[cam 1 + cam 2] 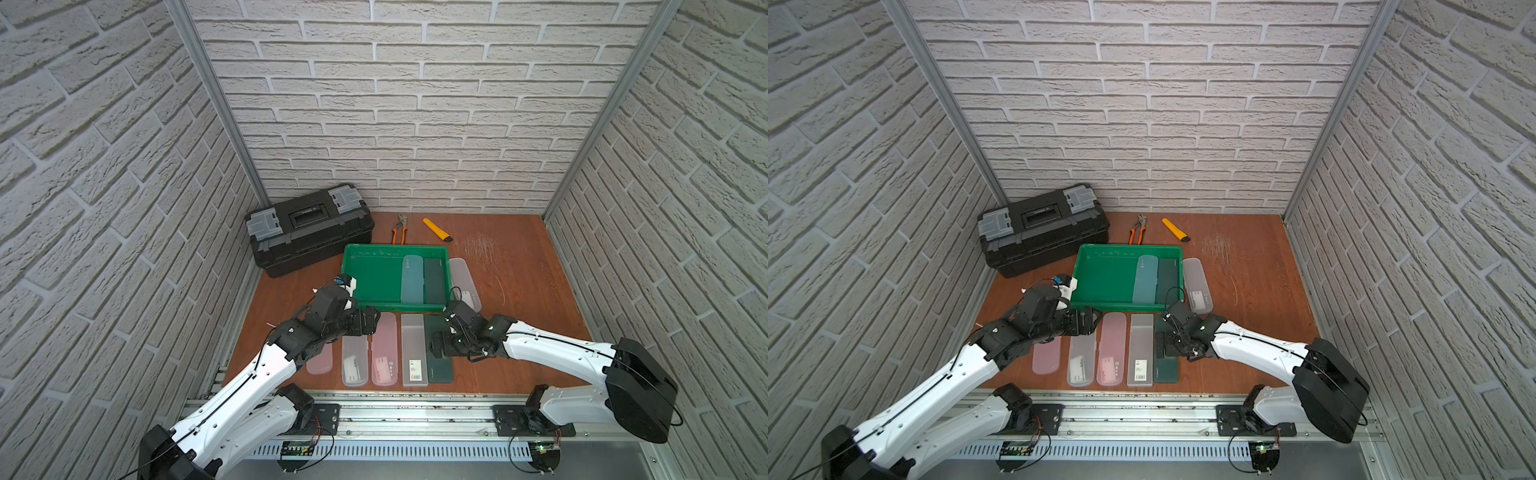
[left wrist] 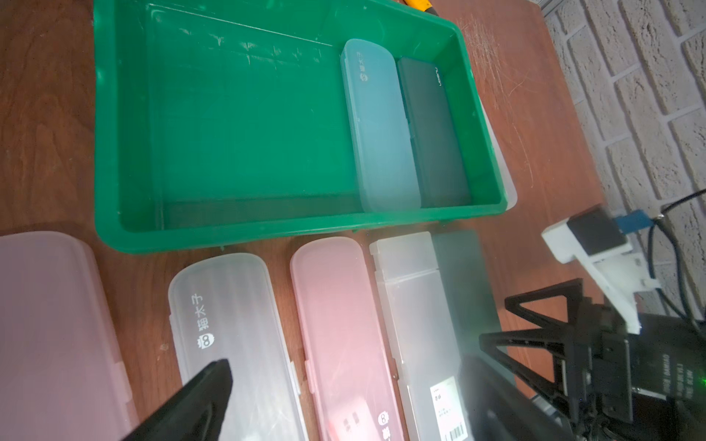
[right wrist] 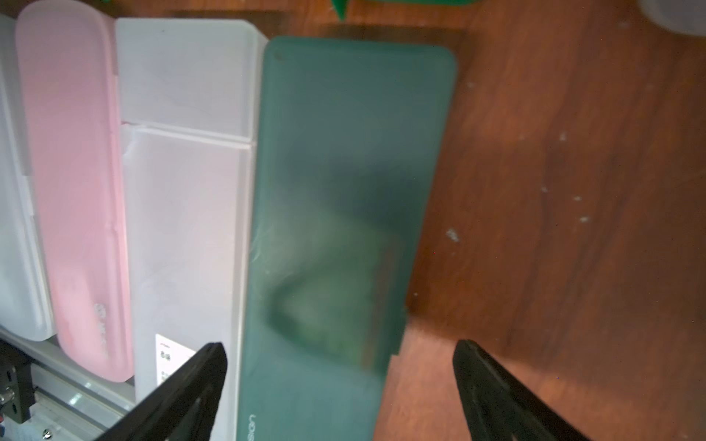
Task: Put the pencil case into the storage box
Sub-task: Pick up the pencil case from the center of the board.
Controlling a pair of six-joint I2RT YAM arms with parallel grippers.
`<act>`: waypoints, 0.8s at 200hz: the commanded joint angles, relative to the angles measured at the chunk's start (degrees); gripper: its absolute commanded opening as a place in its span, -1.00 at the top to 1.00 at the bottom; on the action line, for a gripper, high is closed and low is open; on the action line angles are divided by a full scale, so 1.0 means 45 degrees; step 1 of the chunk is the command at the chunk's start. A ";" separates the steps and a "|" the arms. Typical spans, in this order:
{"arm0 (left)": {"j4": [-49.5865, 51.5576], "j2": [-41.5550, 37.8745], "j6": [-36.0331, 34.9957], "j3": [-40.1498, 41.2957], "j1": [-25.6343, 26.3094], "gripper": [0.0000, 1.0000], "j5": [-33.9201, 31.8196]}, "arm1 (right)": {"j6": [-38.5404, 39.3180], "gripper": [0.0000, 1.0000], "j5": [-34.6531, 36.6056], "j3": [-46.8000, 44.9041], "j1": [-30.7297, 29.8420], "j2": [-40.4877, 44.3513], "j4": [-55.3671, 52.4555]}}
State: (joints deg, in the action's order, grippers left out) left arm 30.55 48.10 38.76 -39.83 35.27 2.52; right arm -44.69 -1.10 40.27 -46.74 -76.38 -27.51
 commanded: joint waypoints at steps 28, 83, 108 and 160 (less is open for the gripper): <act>0.0182 -0.0205 0.0560 -0.0284 0.0190 -0.97 -0.0371 | -0.0715 -0.95 0.1798 0.0995 -0.0950 -0.1224 -0.1172; -0.0636 0.0714 0.0408 -0.0468 0.0515 -0.97 -0.0423 | -0.1285 -0.95 0.3105 -0.0422 -0.0980 0.0408 -0.2161; -0.0997 0.1306 0.0045 -0.0810 0.0561 -0.97 -0.0568 | -0.0738 -0.99 0.2840 -0.0743 -0.0980 0.1458 -0.2288; -0.1842 0.1389 -0.0502 -0.0872 0.0567 -0.97 -0.0878 | -0.0118 -1.00 0.1687 -0.0577 -0.0980 0.1380 -0.2033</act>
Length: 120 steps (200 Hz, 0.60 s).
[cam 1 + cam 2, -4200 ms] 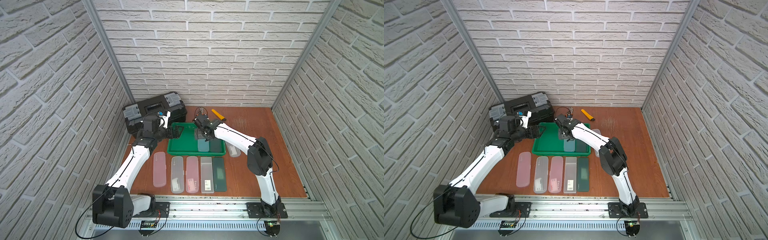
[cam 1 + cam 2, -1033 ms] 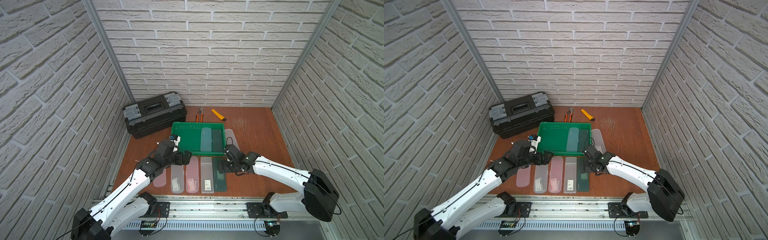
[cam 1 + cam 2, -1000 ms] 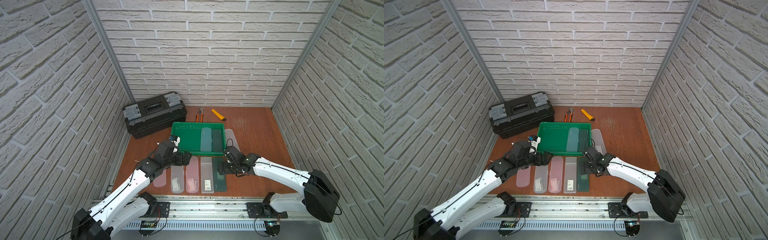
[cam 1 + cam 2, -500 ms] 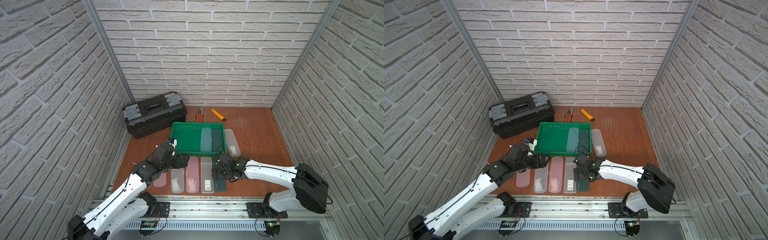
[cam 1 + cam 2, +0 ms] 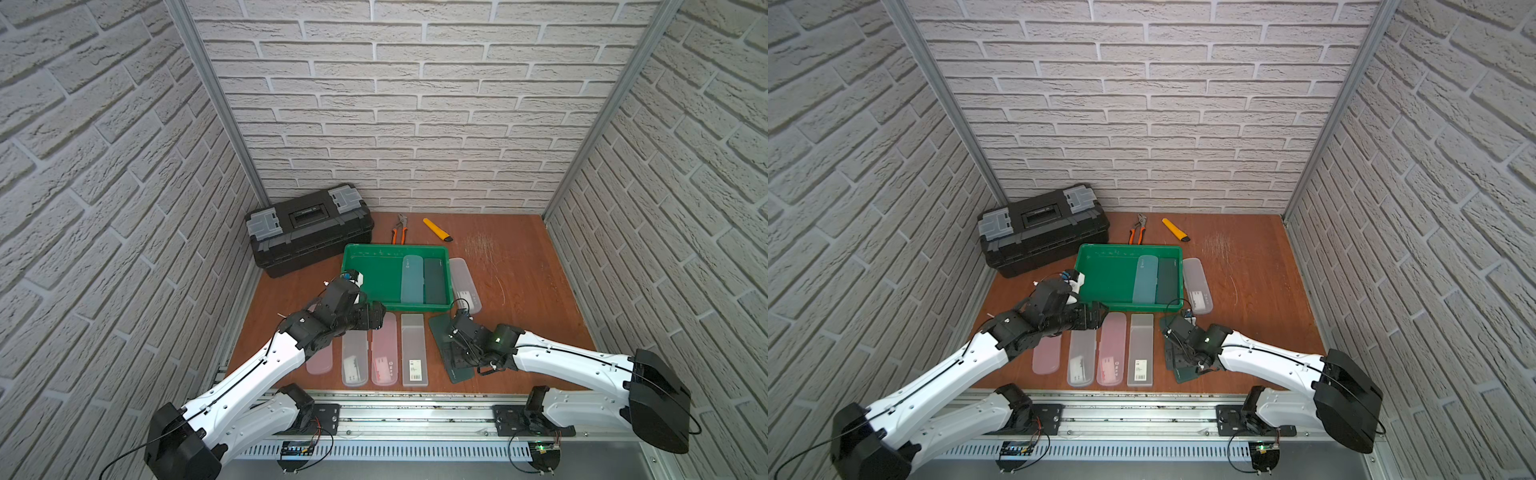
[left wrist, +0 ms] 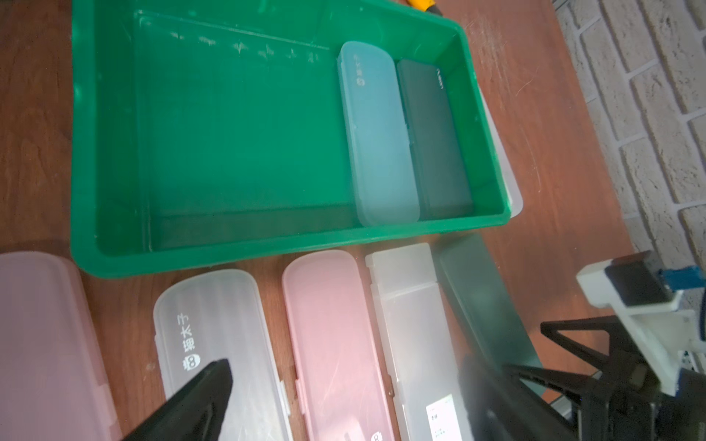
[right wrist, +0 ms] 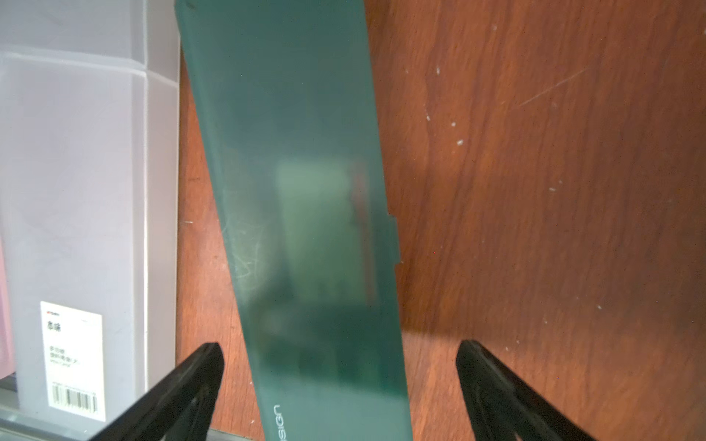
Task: Put the pencil case into the storage box
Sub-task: Pick up the pencil case from the center of the board.
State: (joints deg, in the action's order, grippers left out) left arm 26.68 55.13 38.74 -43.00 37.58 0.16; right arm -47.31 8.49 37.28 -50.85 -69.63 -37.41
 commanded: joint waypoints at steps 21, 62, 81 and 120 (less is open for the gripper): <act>-0.1825 -0.0603 -0.0756 0.0541 0.0065 -0.97 -0.0162 | 0.0947 -1.00 -0.0392 0.0035 -0.0087 -0.0440 0.0210; -0.1043 -0.1857 -0.0662 0.1218 0.0056 -0.97 -0.0107 | 0.0495 -0.96 -0.0277 -0.0190 -0.0308 -0.0968 0.0714; -0.0591 -0.2687 -0.0521 0.1553 0.0056 -0.97 -0.0425 | 0.0004 -0.94 0.0318 -0.0123 -0.0541 -0.1441 0.0554; -0.0516 -0.3765 -0.0100 0.1999 0.0073 -0.97 -0.0456 | -0.0408 -0.85 0.1012 -0.0053 -0.1387 -0.2553 0.0859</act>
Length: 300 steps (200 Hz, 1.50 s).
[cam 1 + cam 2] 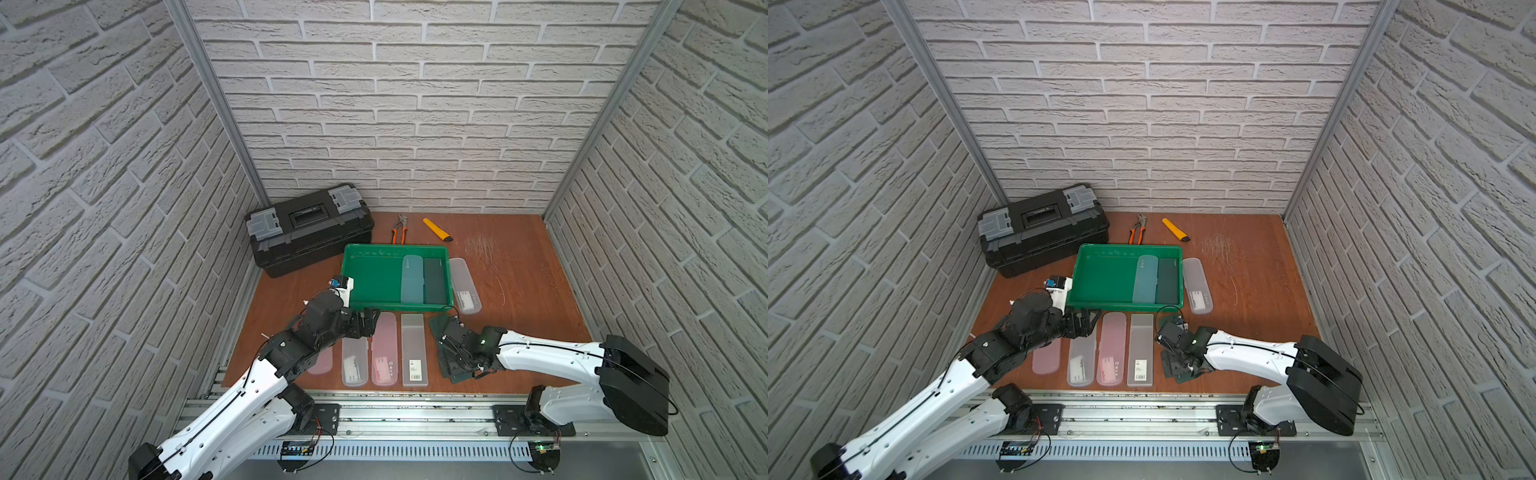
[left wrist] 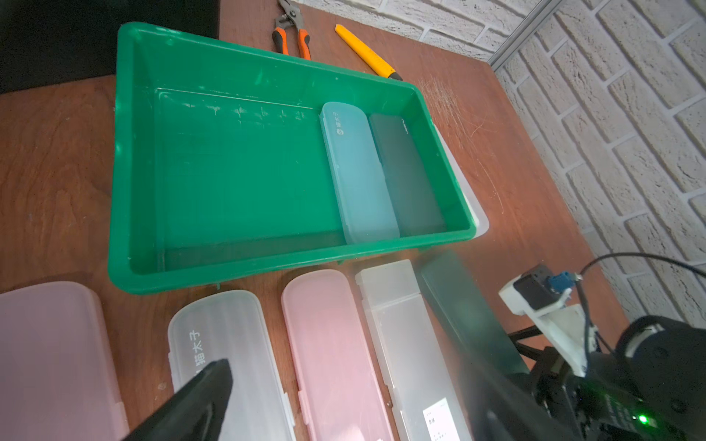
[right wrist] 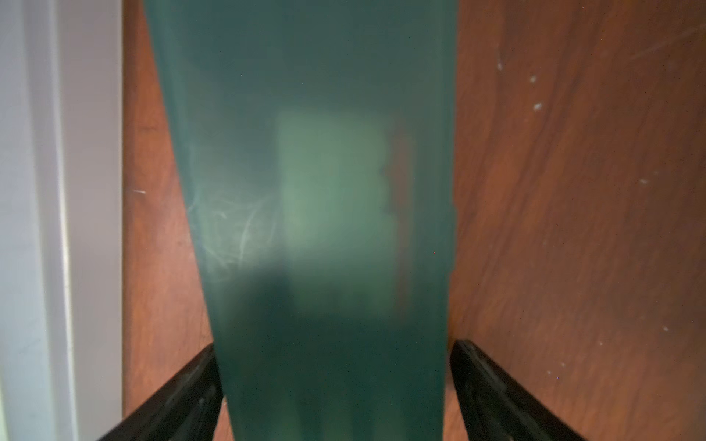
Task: Put the pencil case into the storage box
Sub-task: Pick up the pencil case from the center of the board, then place the pencil case at the storage box.
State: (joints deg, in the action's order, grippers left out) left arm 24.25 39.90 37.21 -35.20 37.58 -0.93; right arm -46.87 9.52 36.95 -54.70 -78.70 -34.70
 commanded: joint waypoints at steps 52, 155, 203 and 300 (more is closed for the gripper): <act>0.0158 0.0179 0.0327 -0.0372 0.0178 -0.97 -0.0238 | -0.0996 -0.61 0.1778 0.0421 -0.1888 -0.1179 -0.0701; 0.0848 0.0641 -0.1352 -0.3600 0.0364 -0.97 -0.1029 | -0.0787 -0.12 0.2343 0.0744 -0.3211 0.2615 -0.2607; 0.1076 0.2314 -0.3872 -0.6026 -0.0134 -0.97 -0.0812 | -0.1101 -0.02 0.2580 0.1243 -0.3236 0.3915 -0.2426; -0.1037 0.7142 -0.4000 -0.6861 -0.4588 -0.97 0.5802 | -0.0075 0.03 0.2328 0.5251 -0.0779 0.1795 -0.1993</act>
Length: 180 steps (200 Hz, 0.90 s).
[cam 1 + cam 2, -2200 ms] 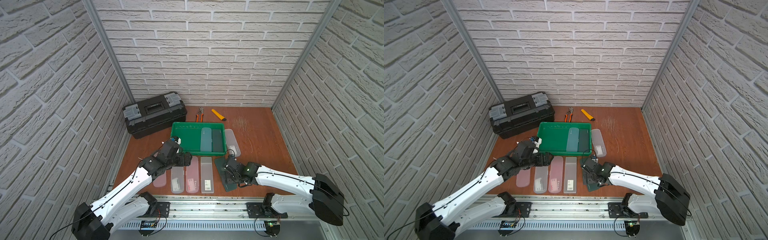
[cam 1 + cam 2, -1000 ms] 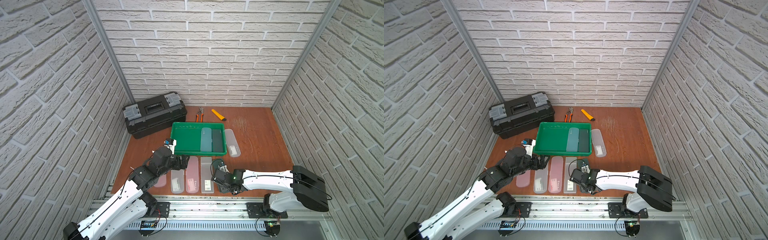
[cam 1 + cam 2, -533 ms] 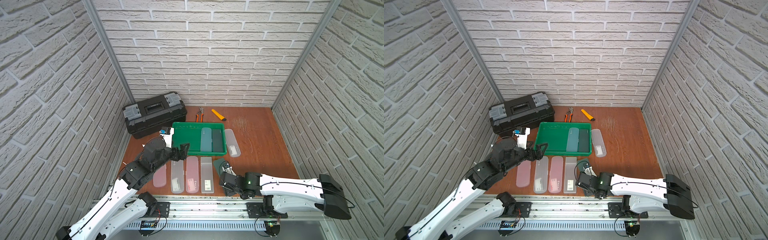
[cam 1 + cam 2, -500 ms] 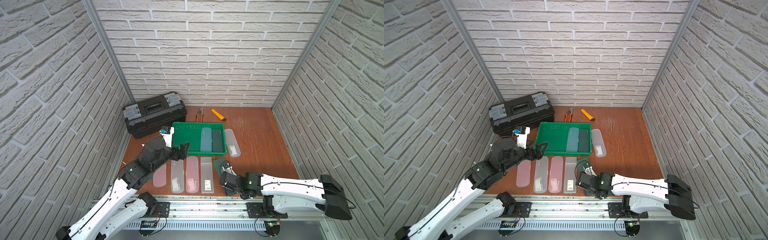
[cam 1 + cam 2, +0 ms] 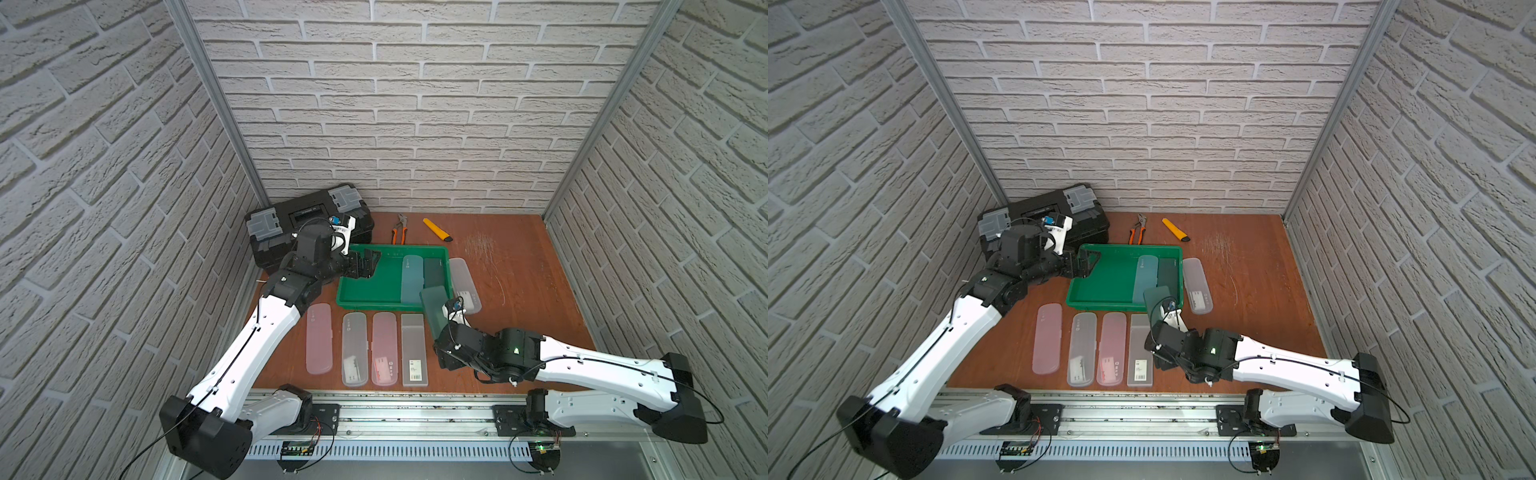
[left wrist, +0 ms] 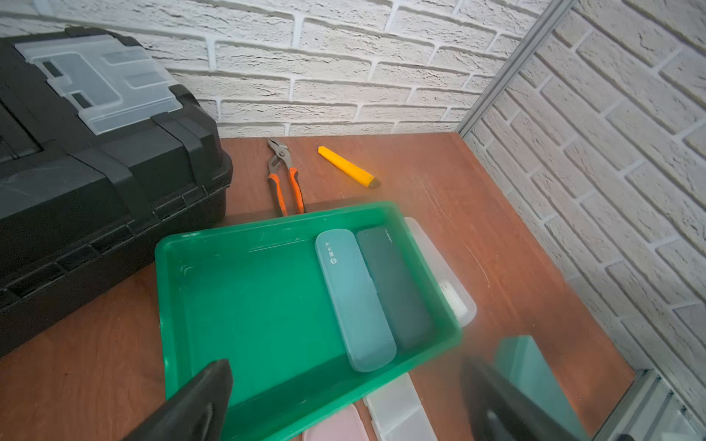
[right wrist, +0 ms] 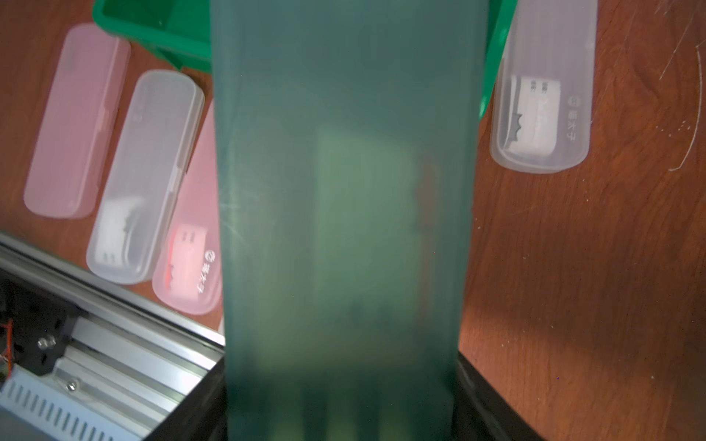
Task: Put the pencil case into the storage box
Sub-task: Place the pencil case at the storage box.
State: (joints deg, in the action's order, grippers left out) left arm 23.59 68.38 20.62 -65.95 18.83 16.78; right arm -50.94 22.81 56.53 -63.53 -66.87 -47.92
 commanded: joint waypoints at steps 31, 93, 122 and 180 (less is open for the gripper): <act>-0.1703 0.1357 -0.0440 0.0875 -0.0826 -0.97 0.1883 | 0.2140 0.05 -0.2037 0.3149 0.3106 -0.3231 0.1332; -0.2582 0.1054 0.0332 0.1715 -0.2176 -0.97 0.1431 | 0.3616 0.16 -0.3044 0.8828 0.4524 -0.9175 0.1248; -0.2547 0.0909 0.0300 0.1839 -0.2153 -0.97 0.1268 | 0.2878 0.17 -0.3780 1.0528 0.4803 -1.1308 0.1708; -0.2509 0.0872 0.0183 0.1885 -0.2131 -0.97 0.0832 | 0.1129 0.16 -0.4267 0.9995 0.4632 -1.2129 0.3383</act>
State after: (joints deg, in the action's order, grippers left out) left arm 14.87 73.21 21.85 -58.37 9.06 21.21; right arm -41.85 4.38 102.72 -42.04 -123.13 -38.79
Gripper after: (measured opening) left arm 0.985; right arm 0.738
